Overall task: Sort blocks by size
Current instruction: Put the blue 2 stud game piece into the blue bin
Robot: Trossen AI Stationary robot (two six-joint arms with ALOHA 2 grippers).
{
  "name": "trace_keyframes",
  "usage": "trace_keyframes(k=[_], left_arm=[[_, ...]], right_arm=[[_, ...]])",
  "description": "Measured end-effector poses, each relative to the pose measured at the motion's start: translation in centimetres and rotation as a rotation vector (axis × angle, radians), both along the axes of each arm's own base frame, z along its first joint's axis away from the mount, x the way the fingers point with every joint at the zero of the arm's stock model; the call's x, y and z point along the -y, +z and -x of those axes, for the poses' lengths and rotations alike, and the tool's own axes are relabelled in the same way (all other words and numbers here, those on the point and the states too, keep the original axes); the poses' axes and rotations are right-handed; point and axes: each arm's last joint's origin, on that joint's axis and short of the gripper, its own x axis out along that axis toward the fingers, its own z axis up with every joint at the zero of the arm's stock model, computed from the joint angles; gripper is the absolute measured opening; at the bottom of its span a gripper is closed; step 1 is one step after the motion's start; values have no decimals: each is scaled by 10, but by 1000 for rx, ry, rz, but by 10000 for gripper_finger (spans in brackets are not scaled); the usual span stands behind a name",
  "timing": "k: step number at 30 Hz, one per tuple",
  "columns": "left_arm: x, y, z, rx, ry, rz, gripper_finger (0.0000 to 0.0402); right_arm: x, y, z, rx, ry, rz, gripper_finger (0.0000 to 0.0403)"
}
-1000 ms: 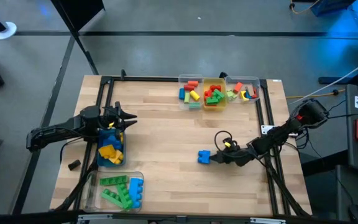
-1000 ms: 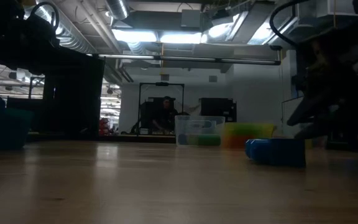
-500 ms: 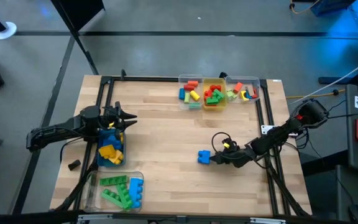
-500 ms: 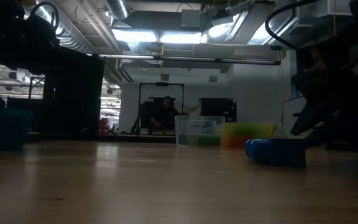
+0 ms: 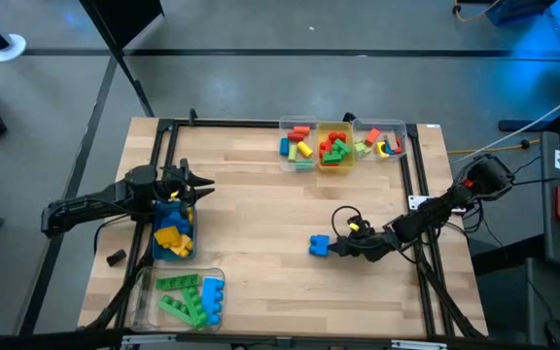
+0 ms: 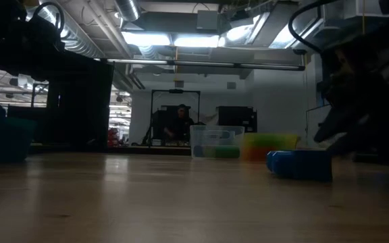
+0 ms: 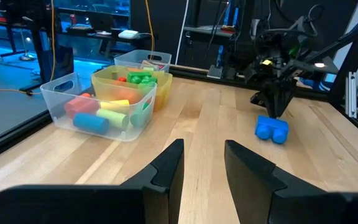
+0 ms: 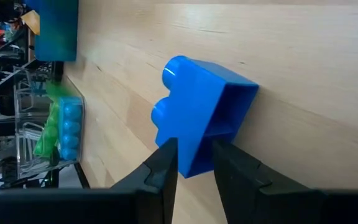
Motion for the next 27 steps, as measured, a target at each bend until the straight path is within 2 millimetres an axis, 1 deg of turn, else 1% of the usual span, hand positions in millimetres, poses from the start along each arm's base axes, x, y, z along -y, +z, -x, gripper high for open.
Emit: trace_keyframes(k=[4, 11, 16, 21, 27], left_arm=[[0, 0, 0, 0, 0, 0, 100], [0, 0, 0, -1, 0, 1, 100], [0, 0, 0, -2, 0, 1, 100], [0, 0, 0, -3, 0, 1, 100], [0, 0, 0, -4, 0, 1, 100]], right_arm=[[-2, 1, -4, 1, 2, 1, 99], [-11, -10, -17, -36, 16, 13, 99], [-15, -9, -25, 19, 28, 15, 99], [-16, -8, -27, 23, 20, 21, 99], [-18, -16, -32, 18, -31, 12, 99]])
